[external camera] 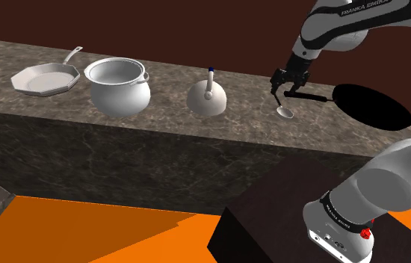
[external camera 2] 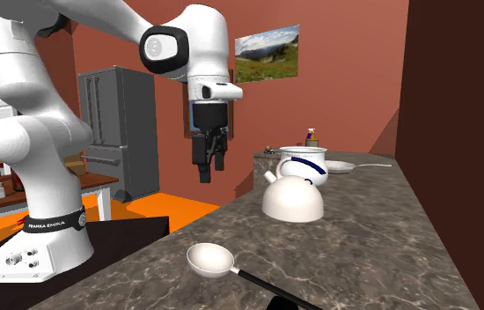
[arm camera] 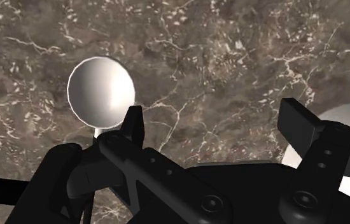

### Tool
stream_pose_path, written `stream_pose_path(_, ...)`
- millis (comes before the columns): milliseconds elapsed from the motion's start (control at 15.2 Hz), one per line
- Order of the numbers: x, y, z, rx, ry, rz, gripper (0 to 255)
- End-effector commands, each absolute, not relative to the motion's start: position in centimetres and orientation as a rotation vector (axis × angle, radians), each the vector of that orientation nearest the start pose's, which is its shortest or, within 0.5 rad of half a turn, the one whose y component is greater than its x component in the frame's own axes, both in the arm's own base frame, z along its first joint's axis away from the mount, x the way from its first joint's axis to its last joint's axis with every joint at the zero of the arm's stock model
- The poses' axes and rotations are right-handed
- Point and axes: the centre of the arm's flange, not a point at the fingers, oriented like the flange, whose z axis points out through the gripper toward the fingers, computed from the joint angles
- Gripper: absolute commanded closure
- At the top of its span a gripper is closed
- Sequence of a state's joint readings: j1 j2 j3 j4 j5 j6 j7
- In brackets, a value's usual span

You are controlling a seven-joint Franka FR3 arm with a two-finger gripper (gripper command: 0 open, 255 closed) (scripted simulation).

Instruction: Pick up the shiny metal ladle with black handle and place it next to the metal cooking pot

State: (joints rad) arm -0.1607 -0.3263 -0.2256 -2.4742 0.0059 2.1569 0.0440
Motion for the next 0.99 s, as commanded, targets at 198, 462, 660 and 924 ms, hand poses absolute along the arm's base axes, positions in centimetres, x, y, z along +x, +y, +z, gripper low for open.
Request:
stream_pose_path(198,41.8,-21.4,37.2,-2.970,0.793,-0.082,0)
stream_pose_path(462,43.0,-25.2,34.4,-2.941,0.911,-0.129,0)
stream_pose_path(660,43.7,-28.2,32.4,-2.915,0.999,-0.163,0)
stream_pose_path(924,44.5,-32.3,29.7,-2.877,1.115,-0.209,0)
